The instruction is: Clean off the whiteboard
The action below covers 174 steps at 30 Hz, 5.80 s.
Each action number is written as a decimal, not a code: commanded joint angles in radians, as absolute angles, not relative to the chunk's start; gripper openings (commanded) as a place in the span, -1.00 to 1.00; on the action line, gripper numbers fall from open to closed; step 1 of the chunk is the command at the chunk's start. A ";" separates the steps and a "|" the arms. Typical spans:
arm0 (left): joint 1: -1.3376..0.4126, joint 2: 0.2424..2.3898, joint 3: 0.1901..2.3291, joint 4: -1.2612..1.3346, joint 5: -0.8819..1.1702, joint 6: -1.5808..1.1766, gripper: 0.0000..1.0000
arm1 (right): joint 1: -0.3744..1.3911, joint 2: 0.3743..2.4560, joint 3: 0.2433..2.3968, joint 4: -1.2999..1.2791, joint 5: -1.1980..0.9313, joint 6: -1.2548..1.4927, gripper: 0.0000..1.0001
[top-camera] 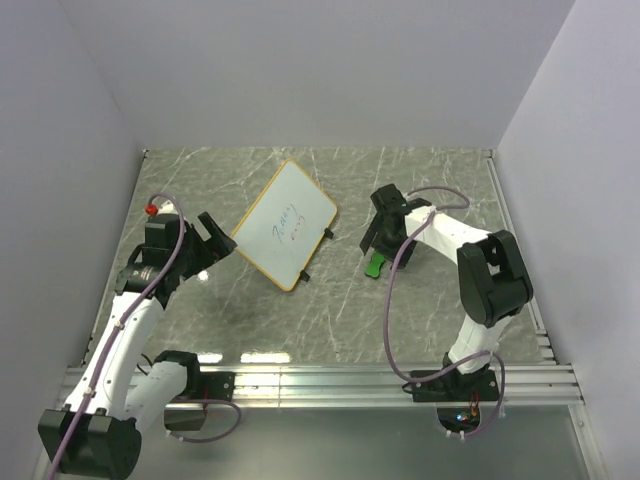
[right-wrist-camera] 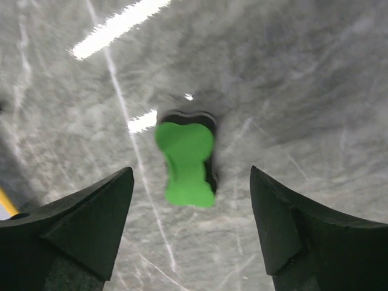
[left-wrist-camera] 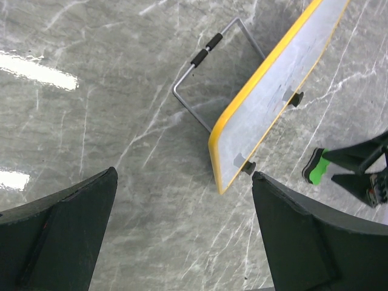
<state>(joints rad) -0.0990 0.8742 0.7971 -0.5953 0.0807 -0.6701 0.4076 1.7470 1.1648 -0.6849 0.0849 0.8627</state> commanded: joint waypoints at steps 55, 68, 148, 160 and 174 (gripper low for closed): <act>-0.137 0.713 0.733 -0.515 0.184 -0.729 0.99 | 0.482 1.874 1.213 -0.703 0.213 0.854 -0.32; -0.152 0.516 0.556 -0.327 0.244 -0.839 0.93 | 0.483 1.815 1.423 -0.742 0.111 0.804 -1.00; -0.342 1.157 -0.006 1.068 0.083 -0.779 -0.99 | 0.764 2.088 1.661 -0.517 -0.170 0.928 -1.00; -0.354 1.155 -0.006 1.049 0.091 -0.779 -0.99 | 0.772 2.250 2.048 -0.564 -0.199 0.979 -1.00; -0.380 1.121 -0.008 1.011 0.071 -0.781 -0.99 | 0.746 2.304 2.083 -0.522 -0.210 0.994 -1.00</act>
